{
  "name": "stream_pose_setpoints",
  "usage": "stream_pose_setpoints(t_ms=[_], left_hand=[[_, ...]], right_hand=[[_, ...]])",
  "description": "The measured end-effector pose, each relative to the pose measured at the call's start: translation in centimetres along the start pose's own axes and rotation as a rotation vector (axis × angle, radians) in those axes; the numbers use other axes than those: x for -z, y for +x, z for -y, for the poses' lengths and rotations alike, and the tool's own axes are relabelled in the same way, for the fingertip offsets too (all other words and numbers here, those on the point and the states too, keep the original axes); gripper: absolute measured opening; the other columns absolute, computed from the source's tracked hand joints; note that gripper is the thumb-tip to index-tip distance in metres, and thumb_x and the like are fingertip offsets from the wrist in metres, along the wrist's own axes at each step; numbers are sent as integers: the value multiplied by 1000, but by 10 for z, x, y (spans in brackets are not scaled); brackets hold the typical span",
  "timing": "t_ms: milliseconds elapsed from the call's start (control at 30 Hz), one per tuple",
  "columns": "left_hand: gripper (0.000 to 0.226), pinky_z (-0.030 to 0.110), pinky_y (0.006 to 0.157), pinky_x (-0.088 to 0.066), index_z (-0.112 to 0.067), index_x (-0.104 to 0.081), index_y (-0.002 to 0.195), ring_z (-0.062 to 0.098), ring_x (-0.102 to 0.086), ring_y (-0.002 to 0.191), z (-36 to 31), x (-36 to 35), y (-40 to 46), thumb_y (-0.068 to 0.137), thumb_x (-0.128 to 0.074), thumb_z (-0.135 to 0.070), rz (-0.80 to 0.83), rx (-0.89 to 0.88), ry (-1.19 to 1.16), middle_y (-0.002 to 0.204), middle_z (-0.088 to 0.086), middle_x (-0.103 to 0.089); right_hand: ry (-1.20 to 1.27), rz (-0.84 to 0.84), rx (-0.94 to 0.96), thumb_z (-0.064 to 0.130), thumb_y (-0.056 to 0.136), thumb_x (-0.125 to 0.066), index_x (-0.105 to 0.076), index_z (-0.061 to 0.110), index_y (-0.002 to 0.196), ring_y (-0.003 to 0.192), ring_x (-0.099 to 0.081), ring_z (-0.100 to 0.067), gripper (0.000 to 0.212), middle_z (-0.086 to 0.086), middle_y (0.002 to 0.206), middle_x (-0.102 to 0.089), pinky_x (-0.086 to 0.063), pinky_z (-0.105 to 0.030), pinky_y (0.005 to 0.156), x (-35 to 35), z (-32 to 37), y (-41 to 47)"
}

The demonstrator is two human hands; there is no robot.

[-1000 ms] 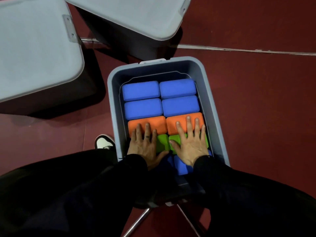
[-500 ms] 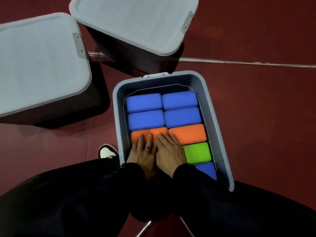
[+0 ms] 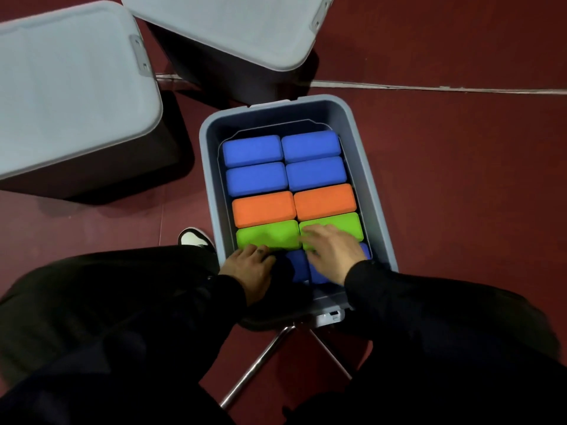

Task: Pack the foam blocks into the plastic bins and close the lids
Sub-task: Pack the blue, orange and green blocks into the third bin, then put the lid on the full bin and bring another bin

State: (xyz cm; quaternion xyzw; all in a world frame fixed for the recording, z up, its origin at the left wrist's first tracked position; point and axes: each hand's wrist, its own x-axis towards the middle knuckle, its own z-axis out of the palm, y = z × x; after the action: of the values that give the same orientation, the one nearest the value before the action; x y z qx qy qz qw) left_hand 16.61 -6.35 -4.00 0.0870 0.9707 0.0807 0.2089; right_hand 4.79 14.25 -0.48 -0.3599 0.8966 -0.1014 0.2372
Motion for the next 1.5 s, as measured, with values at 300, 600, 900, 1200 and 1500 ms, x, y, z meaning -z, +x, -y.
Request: stream_pose_setpoints(t_ms=[300,600,900,1200,1500], left_hand=[[43,42,56,-52,-9,-71,114,35,-61,102,-19,-8,3,84,-43,-19,144,74,98,123,10,-62],[47,48,89,-45,-6,-59,130,36,-47,120,-34,3,10,90,-51,-27,118,50,146,132,14,-53],[71,59,113,-31,-1,-24,153,44,-17,147,-72,-8,10,95,-50,-35,293,134,-8,160,17,-15],[72,49,120,-20,-25,-16,159,32,-10,154,-71,12,-14,97,-46,-46,238,247,-67,167,11,-9],[43,46,94,-51,-18,-52,134,30,-53,125,-60,83,-115,95,-50,-36,-128,492,-221,144,5,-43]], right_hand=[[-250,223,79,16,99,-48,-52,12,147,147,-38,-31,48,-8,164,-34,-32,-41,119,-54,34,-9],[-152,190,-149,33,97,-50,-55,17,137,133,-47,-30,43,-5,153,-43,-45,-41,103,-18,25,-19],[-163,545,-334,39,101,-48,9,8,161,157,8,-36,89,-14,168,20,-20,-49,124,-37,13,-42],[-128,246,-317,46,93,-52,-53,13,136,130,-47,-35,54,-14,143,-48,-42,-45,102,-8,50,-25],[54,9,-210,34,98,-49,-69,29,119,112,-64,-35,29,-6,124,-70,-50,-40,86,38,131,-51]])
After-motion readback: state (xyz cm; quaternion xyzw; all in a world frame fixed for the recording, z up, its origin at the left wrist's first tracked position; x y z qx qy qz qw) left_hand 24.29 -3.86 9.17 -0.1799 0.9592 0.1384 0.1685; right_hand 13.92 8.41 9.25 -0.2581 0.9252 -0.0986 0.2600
